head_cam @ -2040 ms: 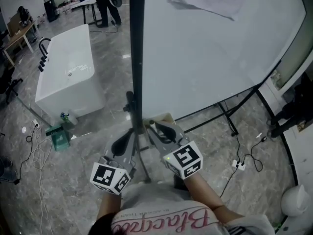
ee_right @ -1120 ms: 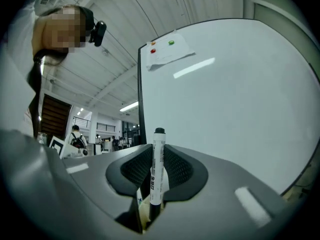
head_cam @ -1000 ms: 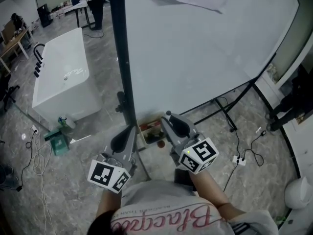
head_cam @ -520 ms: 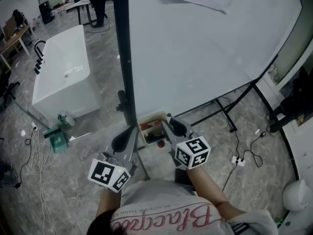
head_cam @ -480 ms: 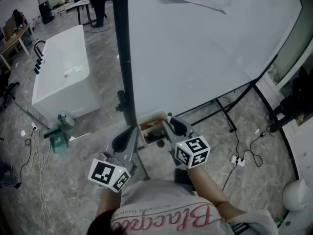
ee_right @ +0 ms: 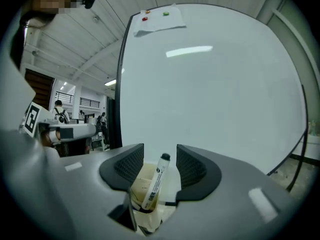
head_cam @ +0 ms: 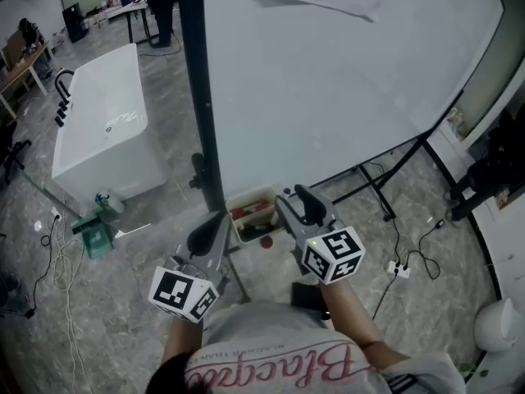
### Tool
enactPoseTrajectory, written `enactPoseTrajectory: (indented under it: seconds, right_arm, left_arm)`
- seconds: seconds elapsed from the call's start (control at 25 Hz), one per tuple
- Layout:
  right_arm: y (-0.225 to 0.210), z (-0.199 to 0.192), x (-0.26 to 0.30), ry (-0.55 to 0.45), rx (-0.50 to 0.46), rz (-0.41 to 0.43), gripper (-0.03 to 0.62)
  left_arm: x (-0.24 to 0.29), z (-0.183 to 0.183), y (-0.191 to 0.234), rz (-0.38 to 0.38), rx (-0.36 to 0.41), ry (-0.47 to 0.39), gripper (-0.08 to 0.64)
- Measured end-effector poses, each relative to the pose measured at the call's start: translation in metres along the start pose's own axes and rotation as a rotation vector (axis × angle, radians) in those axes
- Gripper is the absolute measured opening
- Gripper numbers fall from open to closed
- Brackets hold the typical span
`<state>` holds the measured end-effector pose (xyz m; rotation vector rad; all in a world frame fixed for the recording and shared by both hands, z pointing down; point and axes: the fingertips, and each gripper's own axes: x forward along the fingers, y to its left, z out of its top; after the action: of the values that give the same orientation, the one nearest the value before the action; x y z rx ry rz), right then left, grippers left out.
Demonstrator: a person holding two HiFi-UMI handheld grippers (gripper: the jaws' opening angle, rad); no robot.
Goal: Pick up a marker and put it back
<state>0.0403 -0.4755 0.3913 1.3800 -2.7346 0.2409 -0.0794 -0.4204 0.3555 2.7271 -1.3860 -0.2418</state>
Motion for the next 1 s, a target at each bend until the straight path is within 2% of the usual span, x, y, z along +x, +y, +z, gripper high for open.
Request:
enactPoseTrajectory:
  seconds: [0.2,0.36,0.48,0.52,0.6,0.72,1.0]
  right_arm:
    - [0.021,0.047,-0.027,-0.126,-0.063,0.045,0.186]
    - [0.04,0.066,-0.045,-0.197,-0.082,0.079,0.183]
    - [0.048,0.071,-0.056,-0.233,-0.049,0.11,0.154]
    - [0.049,0.072,-0.059,-0.242,-0.037,0.118,0.123]
    - [0.049,0.074,-0.063,-0.247,-0.039,0.124,0.065]
    - [0.051,0.074,-0.065,-0.236,-0.056,0.136,0.026]
    - [0.06,0.071,-0.069,-0.222,-0.088,0.154,0.002]
  left_arm:
    - [0.0,0.001,0.001,0.009,0.0,-0.005,0.0]
    - [0.0,0.001,-0.001,0.007,0.002,-0.01,-0.002]
    - [-0.002,0.002,-0.003,0.002,0.006,-0.015,-0.002]
    - [-0.002,0.003,-0.004,-0.001,0.008,-0.016,-0.001]
    - [0.0,0.004,-0.006,-0.006,0.01,-0.018,-0.001]
    - [0.003,0.006,-0.009,-0.012,0.013,-0.017,0.0]
    - [0.001,0.01,-0.014,-0.025,0.023,-0.028,0.0]
